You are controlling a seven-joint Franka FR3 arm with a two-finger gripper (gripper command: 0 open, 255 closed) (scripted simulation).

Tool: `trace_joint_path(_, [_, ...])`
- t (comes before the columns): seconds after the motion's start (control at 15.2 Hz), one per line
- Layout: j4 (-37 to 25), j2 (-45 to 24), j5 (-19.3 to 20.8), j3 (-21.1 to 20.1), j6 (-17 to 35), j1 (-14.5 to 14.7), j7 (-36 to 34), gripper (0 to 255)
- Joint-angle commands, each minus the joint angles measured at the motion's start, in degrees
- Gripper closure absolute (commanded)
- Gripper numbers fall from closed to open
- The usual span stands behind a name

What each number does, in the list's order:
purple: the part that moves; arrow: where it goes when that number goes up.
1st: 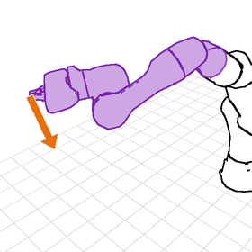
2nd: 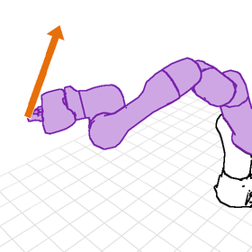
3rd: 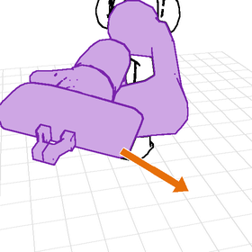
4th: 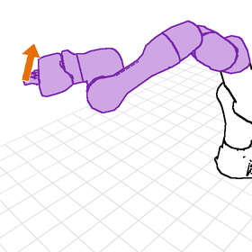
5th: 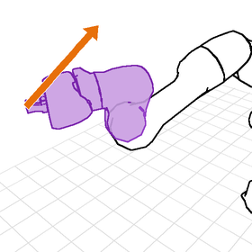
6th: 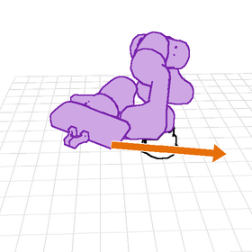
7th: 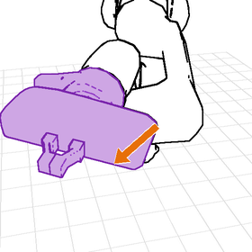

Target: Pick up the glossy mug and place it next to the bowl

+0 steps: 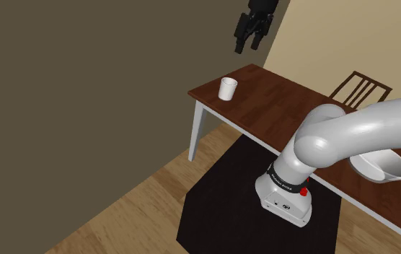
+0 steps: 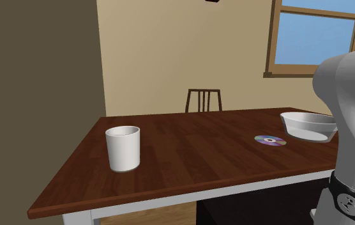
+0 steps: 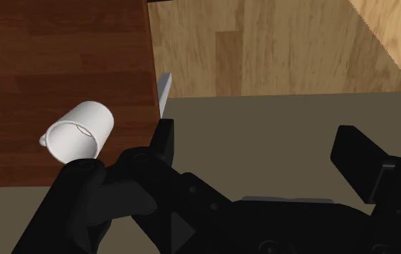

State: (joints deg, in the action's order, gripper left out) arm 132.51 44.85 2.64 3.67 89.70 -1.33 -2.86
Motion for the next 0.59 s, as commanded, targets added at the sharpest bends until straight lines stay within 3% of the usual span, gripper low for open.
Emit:
trace_joint_path(0.0, [0.0,0.0,0.0,0.0,0.0,0.0,0.0,0])
trace_joint_path(0.53, [4.81,-8.06,4.69,7.08,12.06,-1.12,8.87,0])
